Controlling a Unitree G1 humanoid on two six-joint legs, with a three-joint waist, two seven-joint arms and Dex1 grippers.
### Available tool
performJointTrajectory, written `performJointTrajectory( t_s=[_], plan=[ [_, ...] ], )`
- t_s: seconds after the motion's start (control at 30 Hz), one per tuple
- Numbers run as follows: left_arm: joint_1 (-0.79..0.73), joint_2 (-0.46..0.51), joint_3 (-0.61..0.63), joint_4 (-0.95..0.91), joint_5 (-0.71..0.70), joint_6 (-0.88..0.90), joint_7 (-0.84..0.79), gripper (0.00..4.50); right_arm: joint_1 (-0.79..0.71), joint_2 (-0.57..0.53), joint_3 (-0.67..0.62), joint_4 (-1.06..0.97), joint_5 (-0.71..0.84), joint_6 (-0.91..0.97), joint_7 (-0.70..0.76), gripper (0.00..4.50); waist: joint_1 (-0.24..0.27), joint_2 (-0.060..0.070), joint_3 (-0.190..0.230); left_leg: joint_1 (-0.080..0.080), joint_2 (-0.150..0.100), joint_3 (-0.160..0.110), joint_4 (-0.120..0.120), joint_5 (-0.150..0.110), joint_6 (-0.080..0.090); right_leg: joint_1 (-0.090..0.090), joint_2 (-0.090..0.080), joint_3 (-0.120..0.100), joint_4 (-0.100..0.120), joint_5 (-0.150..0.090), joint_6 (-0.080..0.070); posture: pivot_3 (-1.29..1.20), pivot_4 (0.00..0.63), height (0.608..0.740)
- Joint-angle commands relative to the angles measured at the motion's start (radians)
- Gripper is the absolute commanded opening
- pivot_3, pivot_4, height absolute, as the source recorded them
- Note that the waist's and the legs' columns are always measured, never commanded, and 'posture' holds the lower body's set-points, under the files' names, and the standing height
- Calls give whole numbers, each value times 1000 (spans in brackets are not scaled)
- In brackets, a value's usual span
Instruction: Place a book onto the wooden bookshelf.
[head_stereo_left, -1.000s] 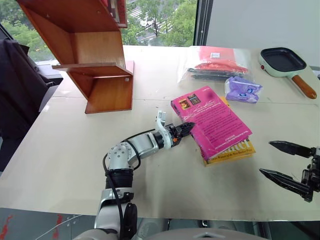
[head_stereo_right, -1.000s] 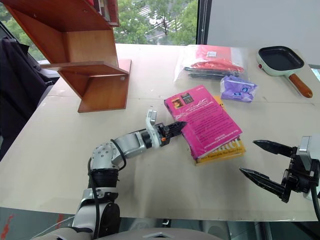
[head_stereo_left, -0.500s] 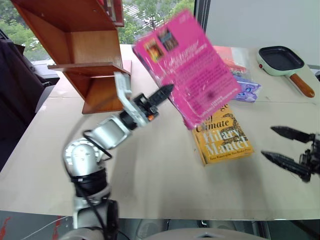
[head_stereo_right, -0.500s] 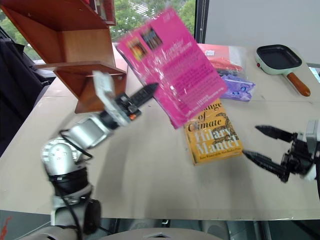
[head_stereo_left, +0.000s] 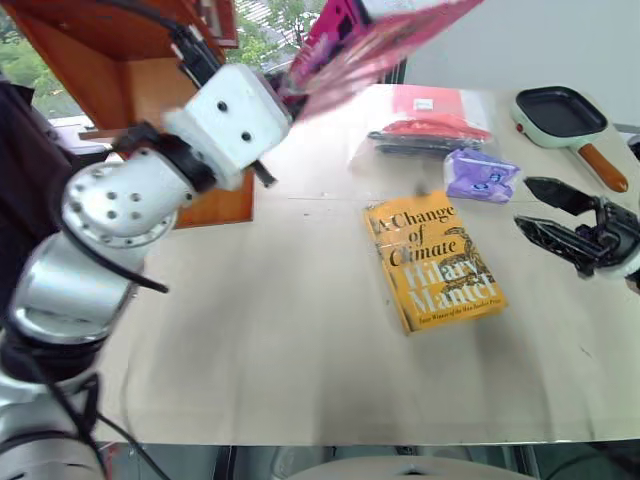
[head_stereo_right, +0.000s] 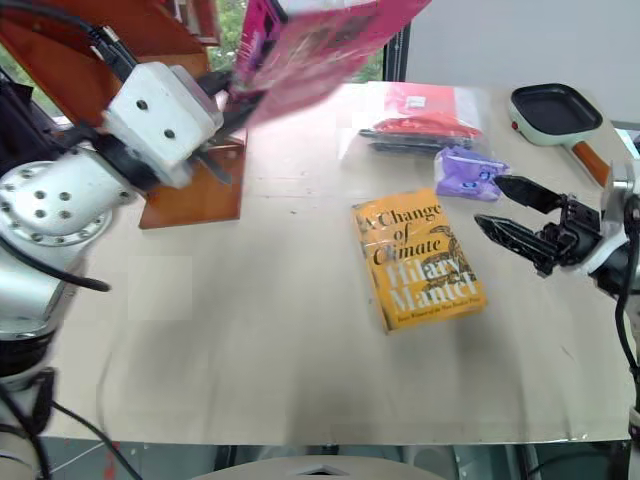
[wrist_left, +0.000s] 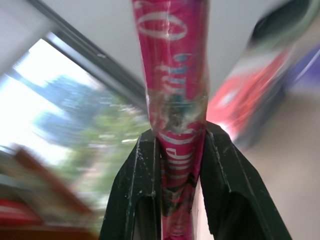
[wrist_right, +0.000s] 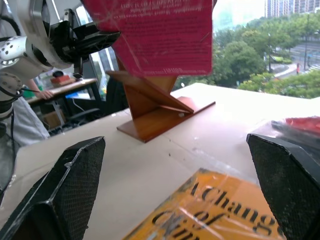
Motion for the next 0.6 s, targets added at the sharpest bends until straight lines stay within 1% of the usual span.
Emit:
performJointTrajectory(
  t_s=[0.03,0.23,0.33,0.47,0.6],
  plan=[
    [7,86,45,-53,214,-26,-15,483,-78,15,38,61,-15,-21,51,4500,-2,0,1,0,0,0,-1,0,0,0,0,0,0,0,0,0,150,740],
    [92,137,153,-114,342,85,-115,483,-247,74,117,215,-47,-26,129,4500,-6,3,4,0,0,0,-3,0,0,-2,0,-3,0,0,0,0,150,740],
    [156,183,215,-124,377,145,-212,483,-329,128,149,271,-44,-8,150,4500,-15,3,4,0,1,0,-3,0,0,-2,1,-3,0,0,0,0,150,740],
    [227,175,261,-159,429,187,-260,483,-384,160,170,322,-57,-5,180,4500,-18,3,5,0,1,-1,-3,0,0,-2,1,-4,1,0,0,0,150,740],
    [255,178,284,-166,493,251,-289,483,-413,181,178,353,-77,-20,191,4500,-19,3,5,-1,1,0,-3,0,0,-3,1,-4,1,0,0,0,150,740]
  ],
)
